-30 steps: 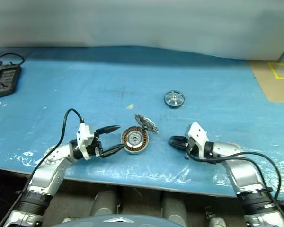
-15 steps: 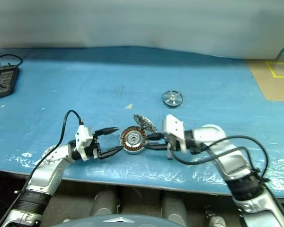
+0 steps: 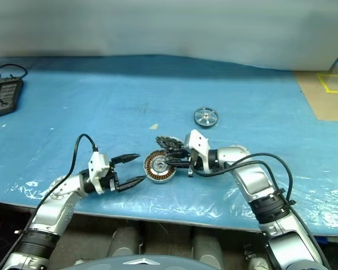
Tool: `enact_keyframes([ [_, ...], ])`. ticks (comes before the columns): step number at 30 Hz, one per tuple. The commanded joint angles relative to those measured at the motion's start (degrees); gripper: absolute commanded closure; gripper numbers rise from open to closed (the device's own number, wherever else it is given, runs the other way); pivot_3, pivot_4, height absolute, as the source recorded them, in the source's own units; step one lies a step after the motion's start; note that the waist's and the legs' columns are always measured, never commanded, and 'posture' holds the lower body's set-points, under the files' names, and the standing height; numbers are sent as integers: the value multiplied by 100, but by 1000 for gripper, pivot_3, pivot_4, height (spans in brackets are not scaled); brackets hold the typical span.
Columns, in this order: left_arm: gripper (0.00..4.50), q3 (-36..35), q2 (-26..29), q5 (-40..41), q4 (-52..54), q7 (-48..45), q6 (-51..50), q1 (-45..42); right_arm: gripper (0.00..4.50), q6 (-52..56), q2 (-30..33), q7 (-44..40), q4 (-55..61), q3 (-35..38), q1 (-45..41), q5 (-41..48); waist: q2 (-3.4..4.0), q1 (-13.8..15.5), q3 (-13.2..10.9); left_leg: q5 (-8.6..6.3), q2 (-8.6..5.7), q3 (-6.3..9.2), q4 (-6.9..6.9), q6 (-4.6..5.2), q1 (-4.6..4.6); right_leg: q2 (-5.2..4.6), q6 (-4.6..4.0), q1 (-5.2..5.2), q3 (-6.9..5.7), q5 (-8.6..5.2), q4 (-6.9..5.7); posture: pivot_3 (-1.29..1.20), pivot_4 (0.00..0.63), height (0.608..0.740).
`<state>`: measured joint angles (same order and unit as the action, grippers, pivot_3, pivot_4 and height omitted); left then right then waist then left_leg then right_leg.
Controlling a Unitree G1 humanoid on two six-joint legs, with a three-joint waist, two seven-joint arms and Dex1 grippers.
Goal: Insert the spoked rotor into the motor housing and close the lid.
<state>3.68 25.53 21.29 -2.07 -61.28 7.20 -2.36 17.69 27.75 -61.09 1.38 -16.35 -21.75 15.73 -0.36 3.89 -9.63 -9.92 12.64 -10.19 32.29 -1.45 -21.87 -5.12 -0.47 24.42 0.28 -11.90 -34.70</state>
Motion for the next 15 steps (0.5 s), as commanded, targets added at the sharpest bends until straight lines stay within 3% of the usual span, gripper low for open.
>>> enact_keyframes([
  [1,607,-100,45,47,247,59,28,21,3944,-266,-134,25,-24,-47,-48,-95,0,0,0,0,-1,0,0,0,-1,0,0,0,0,0,0,0,150,740],
  [8,607,-108,81,39,235,101,25,33,3944,-486,-287,25,-282,-47,-285,-342,0,-3,0,0,0,0,5,0,2,0,-1,0,1,0,-5,0,150,740],
  [15,607,-98,99,38,204,103,15,10,3944,78,-275,-357,154,-34,-400,93,0,2,0,0,2,0,5,0,0,1,-2,0,0,0,-5,0,150,740],
])
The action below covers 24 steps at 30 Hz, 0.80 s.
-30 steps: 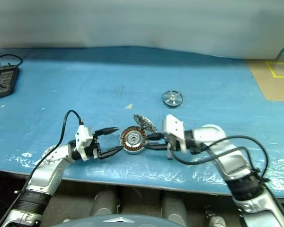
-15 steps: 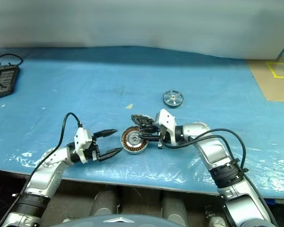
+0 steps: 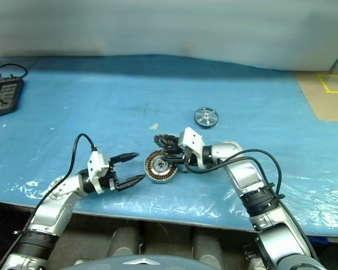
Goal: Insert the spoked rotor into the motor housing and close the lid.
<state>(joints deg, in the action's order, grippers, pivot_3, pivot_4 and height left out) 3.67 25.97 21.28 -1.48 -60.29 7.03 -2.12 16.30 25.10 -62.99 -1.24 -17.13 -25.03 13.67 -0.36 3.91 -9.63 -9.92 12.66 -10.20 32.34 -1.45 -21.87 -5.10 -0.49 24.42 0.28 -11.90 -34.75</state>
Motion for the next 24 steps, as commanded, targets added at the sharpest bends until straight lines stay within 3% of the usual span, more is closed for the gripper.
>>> enact_keyframes([
  [1,607,-96,57,37,139,1,37,-11,3944,327,-16,-201,492,32,-65,357,0,1,0,0,0,0,0,0,0,0,0,0,0,0,0,0,150,740],
  [24,607,-215,200,80,299,27,-22,217,3944,401,-309,-159,-131,-185,-71,42,0,-2,0,9,2,0,3,-16,3,1,-1,-1,-1,0,-3,0,150,740],
])
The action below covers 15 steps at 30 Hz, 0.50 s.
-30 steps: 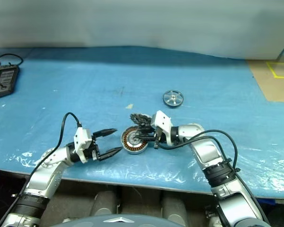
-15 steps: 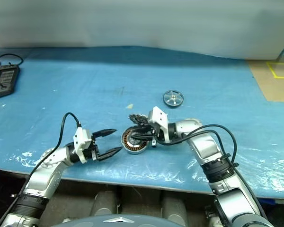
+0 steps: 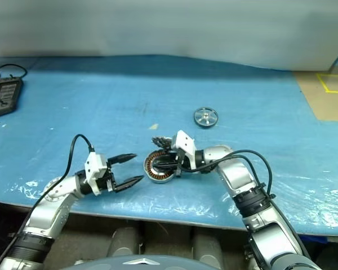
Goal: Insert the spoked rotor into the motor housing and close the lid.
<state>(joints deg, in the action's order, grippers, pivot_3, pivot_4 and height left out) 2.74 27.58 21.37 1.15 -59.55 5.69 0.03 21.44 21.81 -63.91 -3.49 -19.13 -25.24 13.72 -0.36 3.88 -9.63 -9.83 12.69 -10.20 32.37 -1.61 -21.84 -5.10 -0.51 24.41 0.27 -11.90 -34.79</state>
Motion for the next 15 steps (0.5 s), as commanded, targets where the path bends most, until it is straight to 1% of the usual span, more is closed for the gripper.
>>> enact_keyframes([
  [1,607,-126,33,69,-5,-61,139,0,3944,-111,38,-81,94,16,-43,31,0,1,0,0,-1,0,0,0,-1,0,0,0,0,0,0,0,150,740],
  [15,607,-78,-32,-14,-496,-262,548,-47,3944,-209,68,-24,-21,47,0,-68,0,3,0,0,0,0,0,0,0,0,0,0,0,0,0,0,150,740],
])
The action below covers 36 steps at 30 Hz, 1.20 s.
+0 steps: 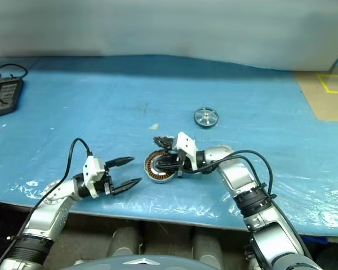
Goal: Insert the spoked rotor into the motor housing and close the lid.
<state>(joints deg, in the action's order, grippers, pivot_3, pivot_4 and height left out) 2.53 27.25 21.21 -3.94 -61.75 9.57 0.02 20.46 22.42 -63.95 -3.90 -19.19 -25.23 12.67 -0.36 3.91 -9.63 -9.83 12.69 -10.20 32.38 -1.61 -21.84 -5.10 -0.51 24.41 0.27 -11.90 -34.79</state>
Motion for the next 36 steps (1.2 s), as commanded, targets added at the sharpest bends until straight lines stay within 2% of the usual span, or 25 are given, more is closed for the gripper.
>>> enact_keyframes([
  [1,607,-53,-4,-2,-1,-46,170,-52,3944,-120,2,-15,-7,53,-4,28,0,0,0,0,0,0,0,0,0,0,0,0,0,0,0,0,150,740],
  [4,607,-44,-17,-12,-15,-39,182,-73,3944,-185,14,-11,-91,20,-2,-42,0,0,0,0,0,0,0,1,0,0,0,0,0,0,0,0,150,740],
  [5,607,-43,-17,-13,-12,-37,178,-78,3202,-209,15,-8,-102,13,3,-55,0,0,0,-1,0,0,0,2,0,0,0,0,0,0,0,0,150,740],
  [7,607,-46,-11,-14,-4,-36,168,-78,2694,-276,16,8,-102,5,10,-85,0,0,0,-1,0,0,0,1,1,0,0,0,0,0,-1,0,150,740],
  [17,607,-45,-23,-27,-99,-63,212,-62,2694,-197,12,-26,102,69,21,24,0,0,0,-1,0,0,0,2,1,0,0,-1,0,0,0,0,150,740],
  [20,607,-45,-36,-33,-199,-94,281,-67,3313,-157,-18,-32,138,105,13,92,0,0,0,-1,0,0,0,2,1,0,0,-1,0,0,0,0,150,740],
  [23,607,-46,-42,-33,-282,-122,341,-70,4327,-123,-34,-66,162,109,5,139,0,1,0,-1,0,0,0,2,0,0,0,-1,0,0,0,0,150,740],
  [24,607,-44,-41,-32,-288,-123,347,-69,4467,-118,-37,-82,164,104,5,153,0,1,0,-1,0,0,0,2,0,0,0,-1,0,0,0,0,150,740],
  [32,607,-40,-20,-20,-189,-89,303,-36,4467,-144,-55,-105,82,50,0,118,0,1,0,-3,0,0,0,4,1,0,0,-1,0,0,0,0,150,740],
  [36,607,-38,-4,-12,-57,-37,212,-29,4467,-209,14,146,-166,-126,-56,-329,0,0,0,-2,0,0,1,3,0,0,0,-1,0,0,0,0,150,740],
])
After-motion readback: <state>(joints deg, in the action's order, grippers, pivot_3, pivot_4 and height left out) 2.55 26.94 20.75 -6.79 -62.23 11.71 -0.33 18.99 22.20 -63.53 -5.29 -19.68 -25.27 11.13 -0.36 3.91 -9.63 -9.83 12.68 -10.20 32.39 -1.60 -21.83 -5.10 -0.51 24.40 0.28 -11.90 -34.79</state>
